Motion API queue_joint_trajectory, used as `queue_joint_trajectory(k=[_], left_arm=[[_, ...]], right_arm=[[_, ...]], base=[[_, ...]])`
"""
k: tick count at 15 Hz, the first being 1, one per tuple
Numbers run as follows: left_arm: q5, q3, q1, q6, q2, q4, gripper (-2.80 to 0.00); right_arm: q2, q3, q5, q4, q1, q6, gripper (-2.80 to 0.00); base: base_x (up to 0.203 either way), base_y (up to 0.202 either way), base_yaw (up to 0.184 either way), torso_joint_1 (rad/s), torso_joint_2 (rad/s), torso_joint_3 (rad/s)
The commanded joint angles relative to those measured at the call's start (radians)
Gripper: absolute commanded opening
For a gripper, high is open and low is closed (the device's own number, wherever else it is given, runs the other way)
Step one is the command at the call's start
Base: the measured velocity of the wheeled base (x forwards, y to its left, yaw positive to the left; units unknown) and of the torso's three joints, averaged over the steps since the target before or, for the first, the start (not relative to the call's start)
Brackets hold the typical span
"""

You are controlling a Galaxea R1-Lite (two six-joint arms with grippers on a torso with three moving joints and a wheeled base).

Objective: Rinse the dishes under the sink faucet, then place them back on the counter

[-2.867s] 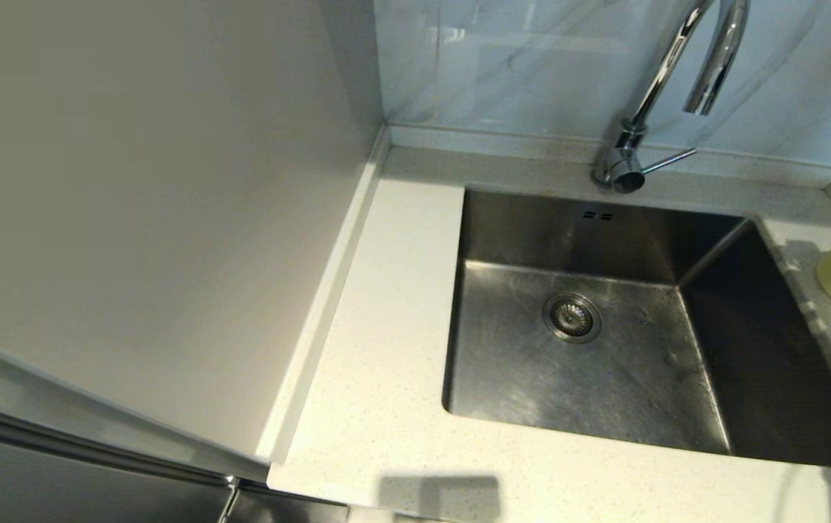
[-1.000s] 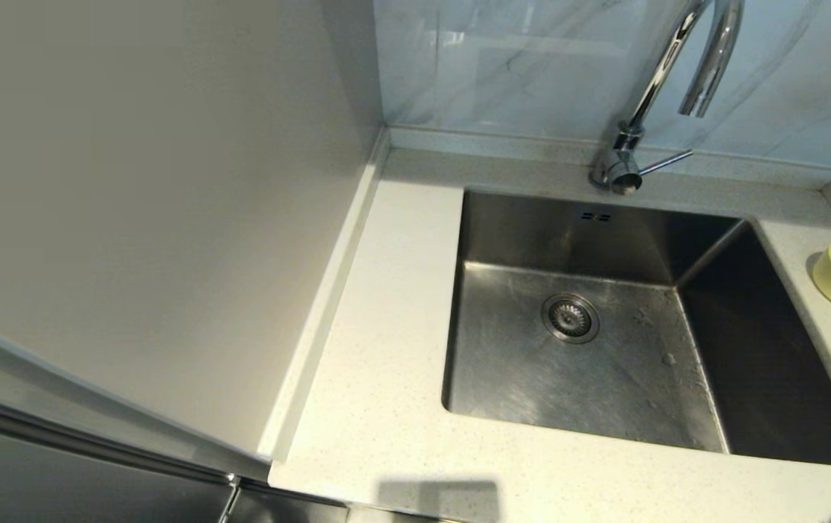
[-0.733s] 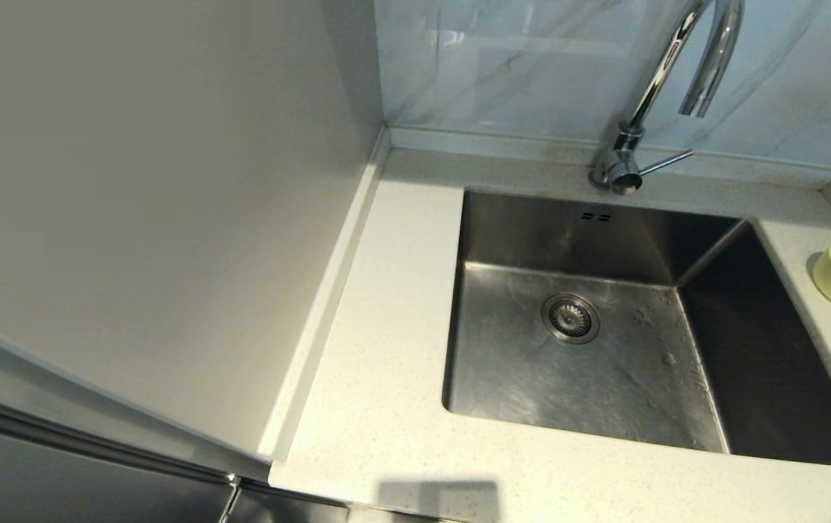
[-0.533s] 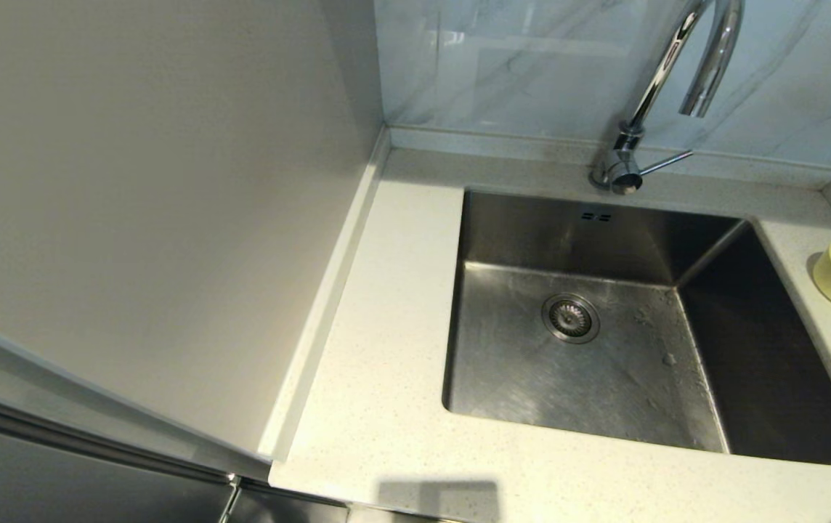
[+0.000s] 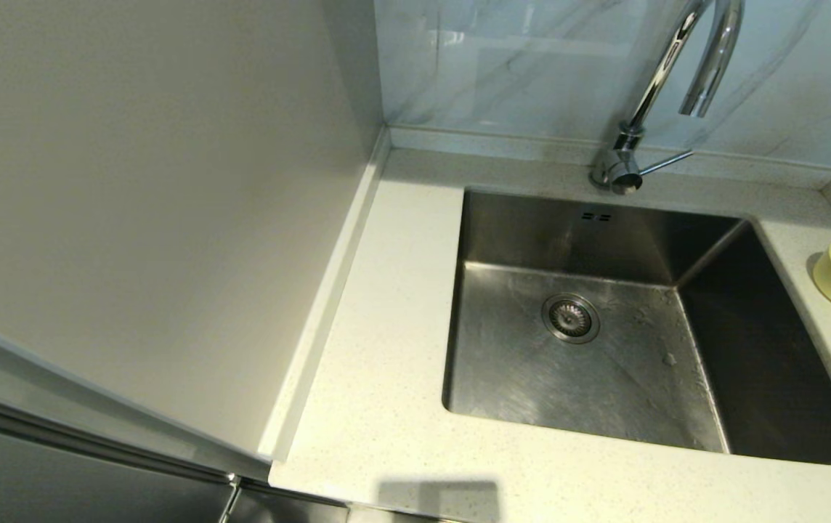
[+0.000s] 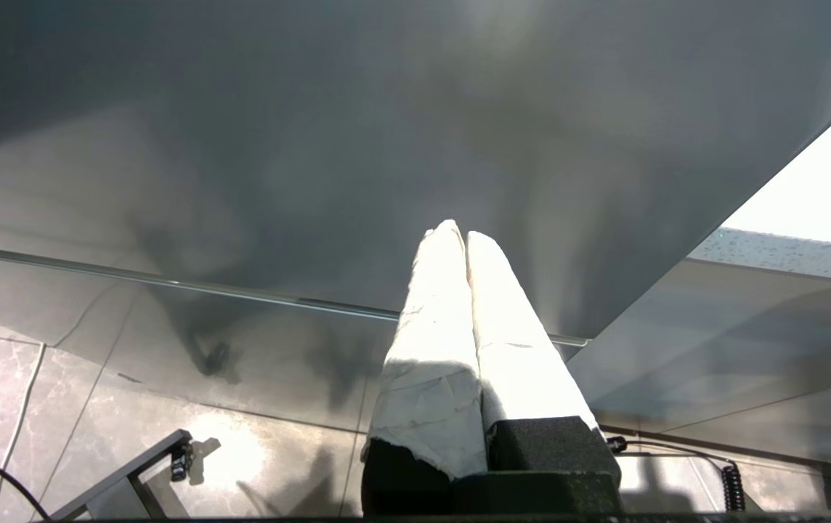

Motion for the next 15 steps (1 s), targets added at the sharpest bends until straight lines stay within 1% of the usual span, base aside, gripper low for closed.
queue_joint_trajectory(k=[1, 2, 6, 8, 15], left_arm=[[0.0, 0.0, 0.0, -0.001, -0.003, 0.0, -2.8], [0.0, 0.0, 0.0, -0.001, -0.003, 0.0, -2.8], [0.0, 0.0, 0.0, -0.001, -0.003, 0.0, -2.8], [0.0, 0.0, 0.0, -0.001, -0.003, 0.0, -2.8], [0.0, 0.0, 0.0, -0.001, -0.003, 0.0, -2.8]], right_arm=[[0.003, 0.007, -0.002, 0.138, 0.0, 0.001, -2.8], [0.003, 0.005, -0.004, 0.159, 0.0, 0.0, -2.8], [0.004, 0.005, -0.004, 0.159, 0.0, 0.003, -2.8], [0.003, 0.007, -0.006, 0.157, 0.0, 0.044, -2.8], [0.003, 0.007, -0.007, 0.157, 0.0, 0.046, -2.8]], base=[[0.0, 0.0, 0.0, 0.0, 0.0, 0.0], [0.0, 0.0, 0.0, 0.0, 0.0, 0.0], [0.0, 0.0, 0.0, 0.0, 0.0, 0.0], [0.0, 0.0, 0.0, 0.0, 0.0, 0.0], [0.0, 0.0, 0.0, 0.0, 0.0, 0.0]])
